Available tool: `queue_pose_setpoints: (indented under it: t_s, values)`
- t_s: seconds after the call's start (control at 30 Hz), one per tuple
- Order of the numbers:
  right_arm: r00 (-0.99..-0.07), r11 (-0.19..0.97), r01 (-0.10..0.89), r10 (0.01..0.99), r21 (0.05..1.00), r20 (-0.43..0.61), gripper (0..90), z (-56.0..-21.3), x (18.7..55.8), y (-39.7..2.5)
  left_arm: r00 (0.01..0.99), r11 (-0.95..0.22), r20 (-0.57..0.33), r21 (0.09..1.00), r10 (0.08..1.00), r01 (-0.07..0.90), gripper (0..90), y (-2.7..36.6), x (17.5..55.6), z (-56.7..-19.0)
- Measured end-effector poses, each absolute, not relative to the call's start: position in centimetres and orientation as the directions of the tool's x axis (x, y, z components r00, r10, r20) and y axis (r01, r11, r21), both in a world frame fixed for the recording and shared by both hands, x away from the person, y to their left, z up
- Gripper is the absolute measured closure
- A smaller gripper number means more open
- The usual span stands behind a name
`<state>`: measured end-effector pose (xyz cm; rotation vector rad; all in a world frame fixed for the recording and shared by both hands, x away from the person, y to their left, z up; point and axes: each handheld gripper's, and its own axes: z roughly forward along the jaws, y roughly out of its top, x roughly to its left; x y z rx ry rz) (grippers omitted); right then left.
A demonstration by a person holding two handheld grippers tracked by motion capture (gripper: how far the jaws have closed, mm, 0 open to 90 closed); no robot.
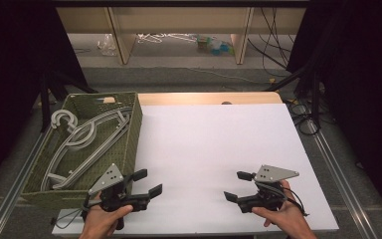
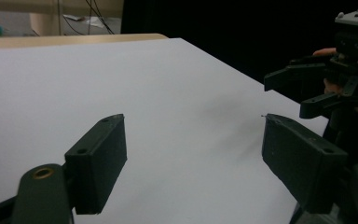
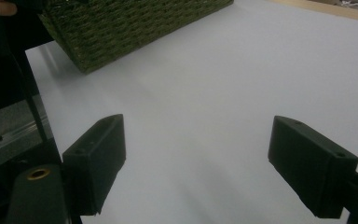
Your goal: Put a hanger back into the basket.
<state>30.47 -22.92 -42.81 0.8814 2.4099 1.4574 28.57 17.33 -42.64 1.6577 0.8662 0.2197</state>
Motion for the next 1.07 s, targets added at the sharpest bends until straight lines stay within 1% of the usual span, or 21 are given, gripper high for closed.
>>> queue_pose_setpoints:
  t_s: [0.03, 0.07, 0.1, 0.2, 0.27, 0.3, 0.33, 0.53, 0.6, 0.63, 0.73, 0.9, 1.07]
  values:
    - [-0.807, 0.338, 0.395, 0.571, 0.854, 0.147, 19.2, -42.9, 30.3, -23.0, 0.702, -0.044, -0.291, 0.908, 0.650, 0.417, 21.0, 17.2, 28.6, -42.8]
    - [-0.799, 0.332, 0.388, 0.587, 0.860, 0.134, 19.0, -42.9, 30.0, -23.0, 0.698, -0.078, -0.247, 0.914, 0.672, 0.399, 21.3, 17.1, 28.4, -42.8]
    - [-0.801, 0.327, 0.388, 0.582, 0.862, 0.139, 18.9, -43.0, 29.8, -23.0, 0.702, -0.097, -0.227, 0.916, 0.675, 0.389, 21.4, 17.0, 28.3, -42.8]
    - [-0.794, 0.321, 0.383, 0.593, 0.866, 0.131, 18.9, -43.0, 29.4, -23.1, 0.712, -0.109, -0.211, 0.921, 0.670, 0.375, 21.4, 16.8, 28.1, -42.9]
    - [-0.796, 0.316, 0.393, 0.587, 0.864, 0.147, 18.8, -43.1, 29.1, -23.1, 0.731, -0.134, -0.185, 0.925, 0.657, 0.355, 21.4, 16.6, 28.2, -43.0]
    - [-0.795, 0.311, 0.397, 0.586, 0.863, 0.155, 18.8, -43.1, 29.0, -23.1, 0.725, -0.125, -0.196, 0.923, 0.661, 0.364, 21.4, 16.5, 28.1, -43.1]
    - [-0.788, 0.312, 0.385, 0.601, 0.869, 0.134, 18.8, -43.1, 28.9, -23.1, 0.724, -0.127, -0.196, 0.922, 0.661, 0.365, 21.4, 16.4, 28.0, -43.1]
    - [-0.794, 0.301, 0.387, 0.589, 0.872, 0.149, 18.8, -43.3, 28.9, -23.0, 0.720, -0.121, -0.203, 0.921, 0.663, 0.371, 21.4, 16.3, 27.9, -43.0]
    - [-0.792, 0.309, 0.383, 0.594, 0.870, 0.138, 18.6, -43.2, 28.9, -23.1, 0.740, -0.140, -0.180, 0.927, 0.648, 0.347, 21.4, 16.5, 28.1, -43.0]
    - [-0.792, 0.312, 0.383, 0.596, 0.869, 0.134, 18.5, -43.2, 28.9, -23.1, 0.726, -0.130, -0.195, 0.922, 0.659, 0.365, 21.3, 16.5, 28.0, -43.0]
    - [-0.791, 0.309, 0.383, 0.597, 0.870, 0.136, 18.3, -43.2, 28.9, -23.1, 0.728, -0.123, -0.203, 0.922, 0.655, 0.367, 21.1, 16.4, 28.0, -43.1]
    - [-0.793, 0.304, 0.379, 0.594, 0.874, 0.137, 18.1, -43.3, 28.9, -23.1, 0.738, -0.125, -0.200, 0.925, 0.644, 0.360, 20.9, 16.3, 28.0, -43.0]
    - [-0.794, 0.303, 0.386, 0.591, 0.871, 0.146, 18.1, -43.3, 28.9, -23.1, 0.730, -0.132, -0.193, 0.922, 0.656, 0.363, 20.7, 16.3, 27.9, -43.1]
